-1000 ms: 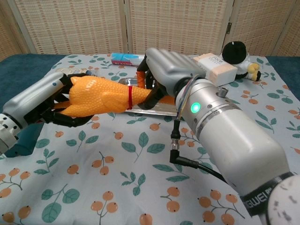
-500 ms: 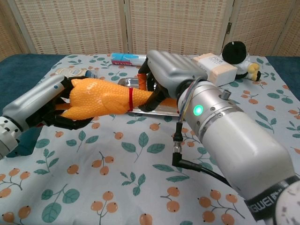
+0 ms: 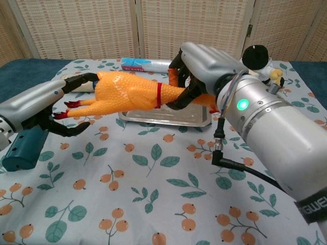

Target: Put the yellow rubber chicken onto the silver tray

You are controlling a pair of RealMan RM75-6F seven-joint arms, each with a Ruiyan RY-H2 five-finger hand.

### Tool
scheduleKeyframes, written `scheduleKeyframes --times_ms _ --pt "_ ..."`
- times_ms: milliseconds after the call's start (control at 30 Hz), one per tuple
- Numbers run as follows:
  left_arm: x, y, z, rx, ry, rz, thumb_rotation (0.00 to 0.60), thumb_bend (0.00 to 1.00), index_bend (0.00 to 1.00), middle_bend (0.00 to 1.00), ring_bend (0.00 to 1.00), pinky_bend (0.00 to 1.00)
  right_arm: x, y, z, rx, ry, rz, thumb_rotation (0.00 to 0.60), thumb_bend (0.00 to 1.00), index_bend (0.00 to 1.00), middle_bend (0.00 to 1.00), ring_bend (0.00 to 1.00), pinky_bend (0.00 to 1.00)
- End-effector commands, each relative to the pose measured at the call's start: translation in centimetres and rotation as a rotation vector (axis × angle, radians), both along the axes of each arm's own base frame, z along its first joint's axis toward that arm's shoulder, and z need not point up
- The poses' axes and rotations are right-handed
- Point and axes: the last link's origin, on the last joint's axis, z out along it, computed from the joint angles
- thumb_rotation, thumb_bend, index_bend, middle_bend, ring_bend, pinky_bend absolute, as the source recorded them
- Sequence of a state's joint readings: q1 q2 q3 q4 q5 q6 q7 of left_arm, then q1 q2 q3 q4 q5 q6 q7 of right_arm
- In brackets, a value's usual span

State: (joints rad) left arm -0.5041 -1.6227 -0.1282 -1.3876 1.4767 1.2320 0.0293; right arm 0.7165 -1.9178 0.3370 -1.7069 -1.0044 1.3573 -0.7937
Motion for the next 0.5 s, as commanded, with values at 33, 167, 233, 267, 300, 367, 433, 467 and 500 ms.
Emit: scheduleKeyframes --times_ms 33,167,233,267,300,367,433,467,500 --pt "-0.7 1.4 1.4 0.044 0.008 0.023 0.600 0.34 0.00 0.00 0.00 0.03 -0.7 -0.4 1.1 -0.011 -0.017 -0.015 0.600 0.29 0.93 0.67 0.85 1.00" --pt "-1.2 2.1 2.5 0.072 0.001 0.039 0.600 0.35 0.00 0.00 0.00 0.02 -1.3 -0.8 1.9 -0.022 -0.022 -0.023 0.600 0.29 0.93 0.67 0.85 1.00" --pt "-2.1 2.7 4.1 0.119 0.014 0.055 0.600 0.35 0.00 0.00 0.00 0.02 -2.0 -1.5 2.6 -0.048 -0.018 -0.035 0.600 0.29 0.93 0.67 0.85 1.00" --pt "-3.8 2.8 6.6 0.168 0.051 0.088 0.600 0.35 0.00 0.00 0.00 0.01 -2.8 -2.9 3.1 -0.086 -0.001 -0.062 0.600 0.29 0.93 0.67 0.85 1.00" --pt "-4.2 2.6 7.5 0.168 0.051 0.093 0.600 0.35 0.00 0.00 0.00 0.01 -3.1 -3.6 3.1 -0.095 0.004 -0.068 0.600 0.29 0.93 0.67 0.85 1.00" --pt "-4.7 1.9 8.9 0.178 0.040 0.094 0.600 0.35 0.00 0.00 0.00 0.01 -3.5 -4.8 2.9 -0.114 0.011 -0.084 0.600 0.29 0.93 0.67 0.85 1.00" --pt "-5.3 0.9 10.1 0.186 0.020 0.084 0.600 0.35 0.00 0.00 0.00 0.01 -4.0 -6.2 2.4 -0.142 0.018 -0.103 0.600 0.29 0.93 0.67 0.85 1.00" --pt "-5.4 0.3 10.6 0.189 0.009 0.076 0.600 0.35 0.00 0.00 0.00 0.01 -4.2 -6.8 2.1 -0.151 0.020 -0.112 0.600 0.29 0.93 0.67 0.85 1.00" --pt "-5.6 -0.3 11.0 0.193 -0.005 0.063 0.600 0.35 0.00 0.00 0.00 0.01 -4.4 -7.6 1.5 -0.160 0.021 -0.125 0.600 0.29 0.93 0.67 0.84 1.00"
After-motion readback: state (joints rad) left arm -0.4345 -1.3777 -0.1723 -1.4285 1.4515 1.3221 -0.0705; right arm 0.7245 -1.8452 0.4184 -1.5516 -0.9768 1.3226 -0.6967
